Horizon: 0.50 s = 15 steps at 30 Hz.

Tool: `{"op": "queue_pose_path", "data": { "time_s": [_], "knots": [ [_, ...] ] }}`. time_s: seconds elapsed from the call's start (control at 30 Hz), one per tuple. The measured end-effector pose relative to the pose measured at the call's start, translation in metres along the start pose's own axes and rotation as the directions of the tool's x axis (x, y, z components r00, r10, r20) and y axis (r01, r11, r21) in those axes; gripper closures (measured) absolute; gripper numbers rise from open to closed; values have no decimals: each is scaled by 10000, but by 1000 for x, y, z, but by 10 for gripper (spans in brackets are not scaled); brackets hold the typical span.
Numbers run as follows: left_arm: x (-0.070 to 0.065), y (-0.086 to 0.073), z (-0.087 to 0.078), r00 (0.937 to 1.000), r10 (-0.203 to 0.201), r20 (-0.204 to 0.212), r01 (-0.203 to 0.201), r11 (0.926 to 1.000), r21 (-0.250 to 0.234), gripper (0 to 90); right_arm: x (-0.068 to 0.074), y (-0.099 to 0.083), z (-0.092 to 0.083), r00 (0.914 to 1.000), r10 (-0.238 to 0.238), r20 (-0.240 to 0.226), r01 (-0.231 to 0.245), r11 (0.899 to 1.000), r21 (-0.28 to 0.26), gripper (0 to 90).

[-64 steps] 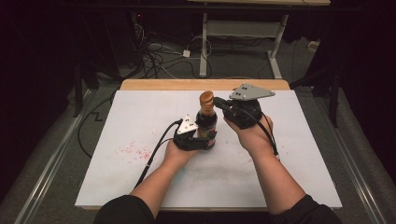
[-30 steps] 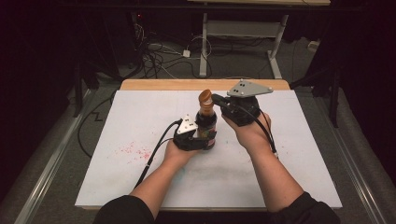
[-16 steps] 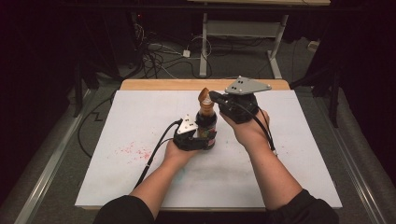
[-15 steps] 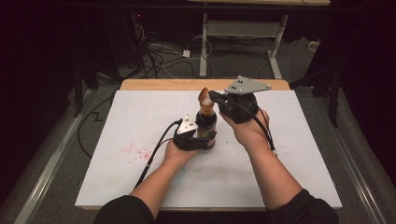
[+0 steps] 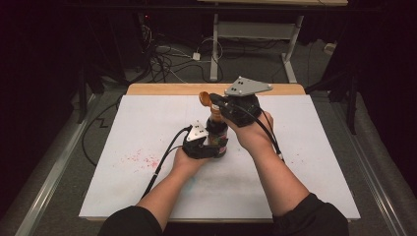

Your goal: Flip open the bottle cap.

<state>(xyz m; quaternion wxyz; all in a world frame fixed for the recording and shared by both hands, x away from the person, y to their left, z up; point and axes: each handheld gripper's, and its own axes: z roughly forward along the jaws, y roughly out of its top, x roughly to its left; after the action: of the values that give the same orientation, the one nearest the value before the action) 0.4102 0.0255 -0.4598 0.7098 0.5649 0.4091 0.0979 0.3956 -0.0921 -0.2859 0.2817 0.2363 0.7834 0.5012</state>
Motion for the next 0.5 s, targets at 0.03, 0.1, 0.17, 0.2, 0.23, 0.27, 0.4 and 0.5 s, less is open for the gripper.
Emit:
{"op": "queue_pose_path", "data": {
  "time_s": [0.03,0.1,0.17,0.2,0.23,0.27,0.4,0.5],
  "knots": [
    [0,0,0,10000,4,2,-4,10000,5,287,0,0,0,10000,-16,-1,16,10000,-13,900],
    [0,0,0,10000,-1,-2,1,10000,0,286,-1,0,0,10000,6,-2,-6,10000,-8,900],
    [0,0,0,10000,-8,-7,8,10000,-15,286,-2,0,-2,10000,32,31,-32,10000,-17,900],
    [0,0,0,10000,-3,-8,3,10000,-12,286,-2,0,-3,10000,32,39,-32,10000,-41,900],
    [0,0,0,10000,-1,-10,1,10000,-12,286,-3,0,-4,10000,59,51,-59,10000,-49,900],
    [0,0,0,10000,6,-14,-6,10000,-7,286,-4,0,-5,10000,37,73,-36,10000,-66,900],
    [0,0,0,10000,5,-15,-5,10000,0,286,-7,-3,-8,9998,161,136,-160,9998,-84,900],
    [0,0,0,10000,-37,-17,37,10000,-21,286,-10,-6,-11,9994,271,198,-269,9996,-112,900]
  ]
}}
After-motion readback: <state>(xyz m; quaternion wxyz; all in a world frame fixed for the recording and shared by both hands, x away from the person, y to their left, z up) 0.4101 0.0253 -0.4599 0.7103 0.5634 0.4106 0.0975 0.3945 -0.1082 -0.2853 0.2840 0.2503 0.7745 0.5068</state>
